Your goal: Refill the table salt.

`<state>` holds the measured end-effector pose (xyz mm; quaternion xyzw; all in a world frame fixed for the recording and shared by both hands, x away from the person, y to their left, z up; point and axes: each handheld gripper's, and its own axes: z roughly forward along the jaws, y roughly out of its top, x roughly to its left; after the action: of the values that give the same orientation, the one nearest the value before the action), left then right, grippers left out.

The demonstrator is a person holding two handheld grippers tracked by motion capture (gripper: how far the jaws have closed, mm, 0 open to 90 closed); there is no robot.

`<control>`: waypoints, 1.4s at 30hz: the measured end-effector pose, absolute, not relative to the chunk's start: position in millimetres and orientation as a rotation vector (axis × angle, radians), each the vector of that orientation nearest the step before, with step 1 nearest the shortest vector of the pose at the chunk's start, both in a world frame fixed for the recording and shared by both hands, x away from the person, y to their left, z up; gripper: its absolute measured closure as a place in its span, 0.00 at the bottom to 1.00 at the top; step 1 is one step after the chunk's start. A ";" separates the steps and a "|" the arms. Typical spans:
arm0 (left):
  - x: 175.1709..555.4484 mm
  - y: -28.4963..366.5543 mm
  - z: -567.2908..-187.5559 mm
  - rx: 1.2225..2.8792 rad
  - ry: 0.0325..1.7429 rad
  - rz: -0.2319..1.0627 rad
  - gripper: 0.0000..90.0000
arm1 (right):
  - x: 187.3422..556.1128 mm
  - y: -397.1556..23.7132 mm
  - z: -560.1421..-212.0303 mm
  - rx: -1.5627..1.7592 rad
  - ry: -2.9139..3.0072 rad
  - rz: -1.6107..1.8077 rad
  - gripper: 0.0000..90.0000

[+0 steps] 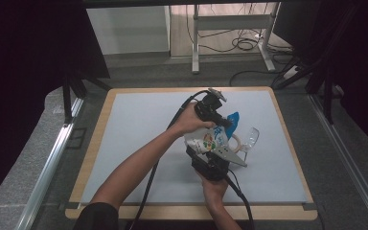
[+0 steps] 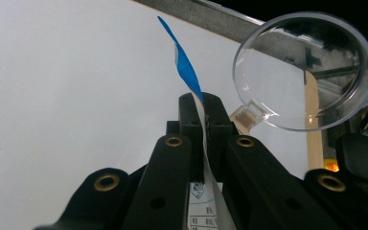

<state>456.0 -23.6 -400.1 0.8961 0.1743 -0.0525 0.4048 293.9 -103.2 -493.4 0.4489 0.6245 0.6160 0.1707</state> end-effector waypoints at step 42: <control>455.7 -25.1 -404.3 2.264 0.441 -0.139 1.00 | 293.3 -104.5 -497.9 1.284 1.771 1.753 0.63</control>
<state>455.7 -25.1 -404.3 0.8965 0.1746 -0.0551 0.4034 293.3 -104.5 -497.9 0.4515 0.6228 0.6164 0.1681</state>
